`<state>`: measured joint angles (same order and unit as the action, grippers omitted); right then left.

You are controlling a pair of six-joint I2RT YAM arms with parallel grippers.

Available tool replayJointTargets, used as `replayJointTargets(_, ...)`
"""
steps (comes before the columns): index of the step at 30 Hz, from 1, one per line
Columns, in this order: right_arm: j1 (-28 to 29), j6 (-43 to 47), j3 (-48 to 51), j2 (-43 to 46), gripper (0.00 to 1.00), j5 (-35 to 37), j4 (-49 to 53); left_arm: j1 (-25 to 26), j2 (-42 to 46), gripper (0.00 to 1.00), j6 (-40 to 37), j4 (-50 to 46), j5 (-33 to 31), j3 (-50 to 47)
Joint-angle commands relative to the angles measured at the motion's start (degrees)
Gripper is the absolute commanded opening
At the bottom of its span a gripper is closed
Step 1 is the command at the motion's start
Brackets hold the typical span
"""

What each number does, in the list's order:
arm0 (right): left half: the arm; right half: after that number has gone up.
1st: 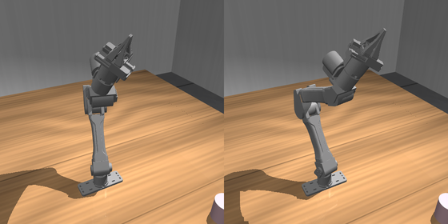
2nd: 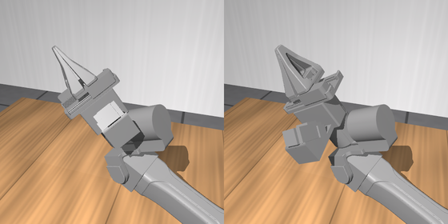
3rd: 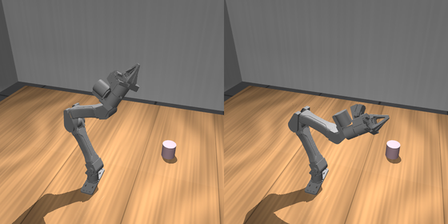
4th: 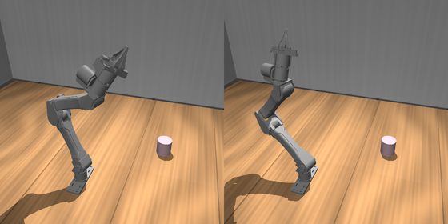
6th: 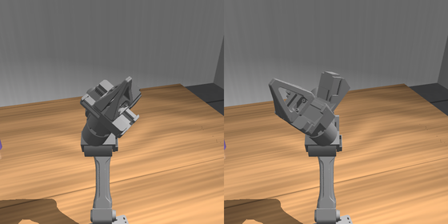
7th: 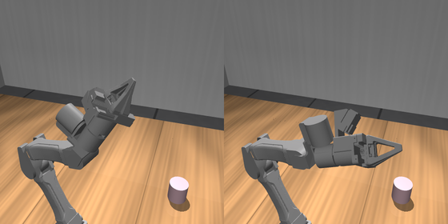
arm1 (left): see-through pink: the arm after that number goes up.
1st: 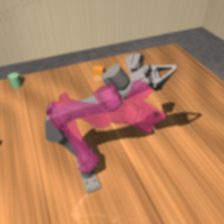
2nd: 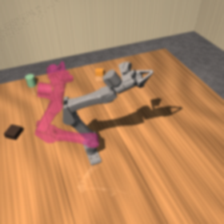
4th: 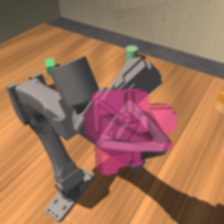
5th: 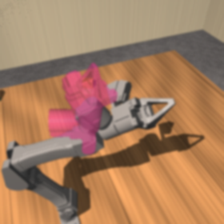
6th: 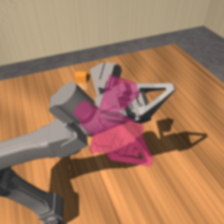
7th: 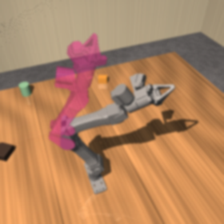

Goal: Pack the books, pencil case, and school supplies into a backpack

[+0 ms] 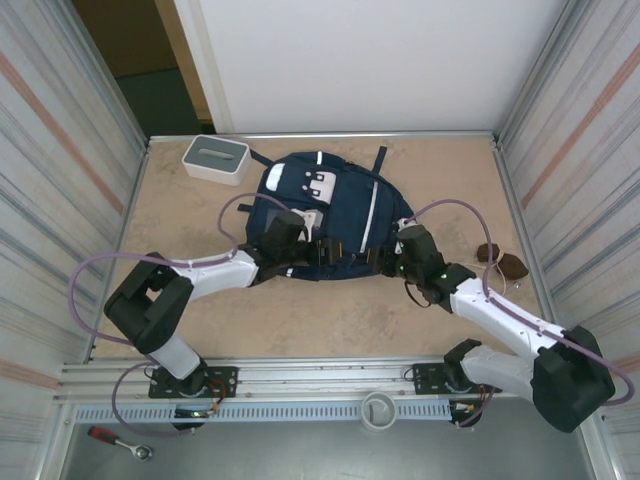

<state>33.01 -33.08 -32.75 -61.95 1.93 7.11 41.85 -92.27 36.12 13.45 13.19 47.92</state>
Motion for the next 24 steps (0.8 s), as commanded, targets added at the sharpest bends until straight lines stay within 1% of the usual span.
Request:
replayJointTargets(1, 0.7, -2.0, 1.0, -1.3, 0.48, 1.8, -2.1, 0.9, -0.6, 0.55, 0.7, 1.0, -3.8, 3.1)
replayJointTargets(4, 1.1, -2.4, 1.2, -2.0, 0.47, 1.9, -2.8, 1.5, -1.1, 0.51, 1.2, -0.1, -4.9, 4.0)
replayJointTargets(6, 1.2, -2.4, 1.2, -2.3, 0.47, 2.3, -2.9, 2.4, -0.9, 0.50, 1.3, -0.6, -7.0, 4.1)
replayJointTargets(8, 1.2, -2.4, 1.2, -2.5, 0.47, 2.8, -2.8, 2.9, -0.9, 0.50, 1.8, -0.9, -9.0, 4.1)
replayJointTargets(11, 1.2, -2.4, 1.2, -2.5, 0.47, 2.6, -2.7, 2.9, -1.1, 0.52, 2.9, -0.9, -10.5, 4.0)
replayJointTargets(16, 1.2, -2.5, 1.8, -2.8, 0.46, 3.0, -2.8, 2.9, -1.9, 0.55, 1.7, -2.4, -14.1, 5.4)
replayJointTargets(21, 1.6, -3.3, 2.9, -2.2, 0.44, 2.6, -3.6, 2.6, -4.0, 0.56, 1.1, -3.0, -13.9, 7.7)
replayJointTargets(24, 2.3, -3.4, 3.8, -2.0, 0.41, 2.5, -5.2, 2.6, -5.4, 0.54, 1.0, -2.7, -13.5, 8.9)
